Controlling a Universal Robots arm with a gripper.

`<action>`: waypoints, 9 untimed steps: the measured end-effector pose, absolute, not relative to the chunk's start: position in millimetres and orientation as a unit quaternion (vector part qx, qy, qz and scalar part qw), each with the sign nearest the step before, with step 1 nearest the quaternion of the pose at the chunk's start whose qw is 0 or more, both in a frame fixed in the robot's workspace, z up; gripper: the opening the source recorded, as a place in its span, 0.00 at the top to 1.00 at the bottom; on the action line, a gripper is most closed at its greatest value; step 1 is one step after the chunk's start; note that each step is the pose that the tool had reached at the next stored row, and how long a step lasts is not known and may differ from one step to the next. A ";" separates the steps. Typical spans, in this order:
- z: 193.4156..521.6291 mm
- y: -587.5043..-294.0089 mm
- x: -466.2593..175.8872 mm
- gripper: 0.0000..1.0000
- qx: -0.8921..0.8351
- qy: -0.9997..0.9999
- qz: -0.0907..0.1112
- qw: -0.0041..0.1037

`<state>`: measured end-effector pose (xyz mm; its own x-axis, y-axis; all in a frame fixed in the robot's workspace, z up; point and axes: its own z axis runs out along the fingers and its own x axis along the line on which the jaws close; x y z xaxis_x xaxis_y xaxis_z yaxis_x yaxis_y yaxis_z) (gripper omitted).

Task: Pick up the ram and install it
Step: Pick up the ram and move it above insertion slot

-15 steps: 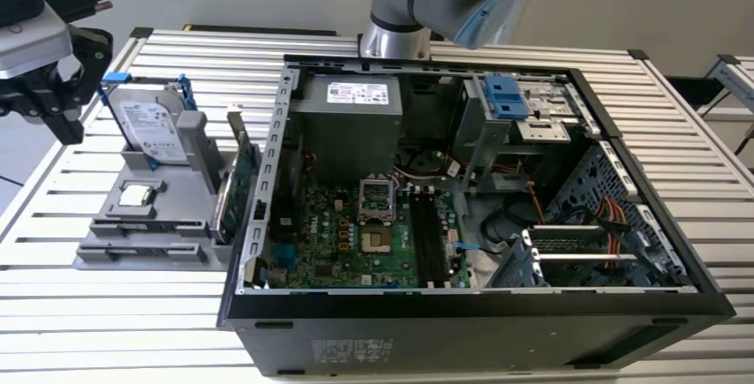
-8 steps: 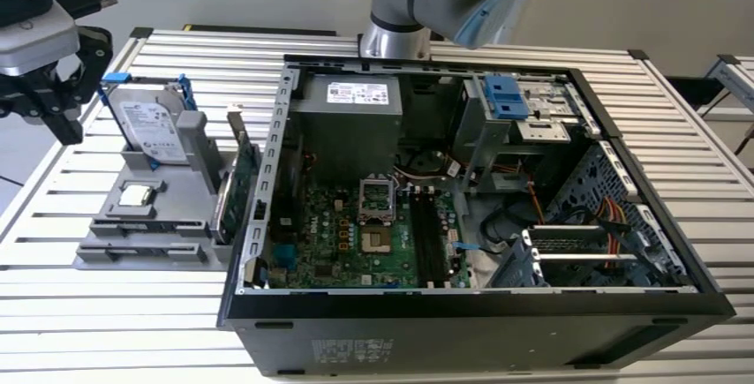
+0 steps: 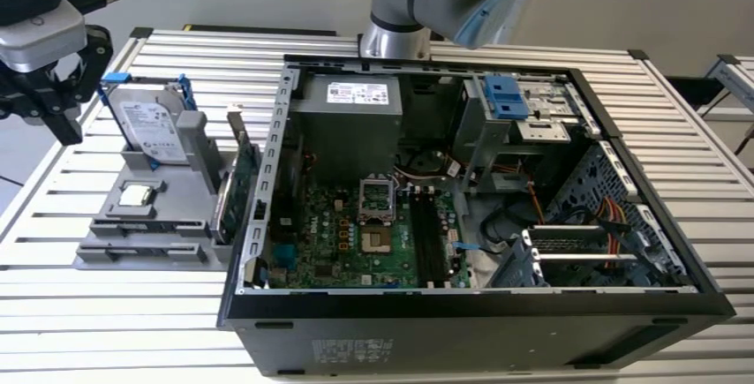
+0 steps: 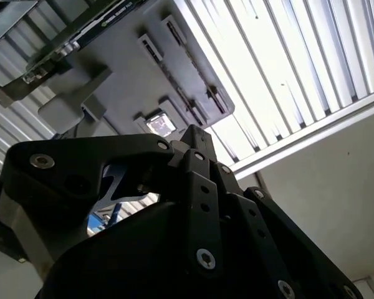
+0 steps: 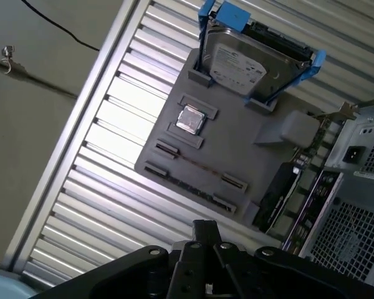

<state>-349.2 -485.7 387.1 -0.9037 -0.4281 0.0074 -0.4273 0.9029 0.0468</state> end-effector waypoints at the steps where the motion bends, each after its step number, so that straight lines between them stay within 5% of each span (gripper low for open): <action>1: 387.1 -485.7 -349.2 1.00 0.223 -0.975 -0.022 0.009; 9: 387.1 -485.7 -349.2 1.00 0.244 -0.970 -0.022 0.009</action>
<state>-349.2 -485.7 387.1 -0.8810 -0.4731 0.0074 -0.4722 0.8802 0.0468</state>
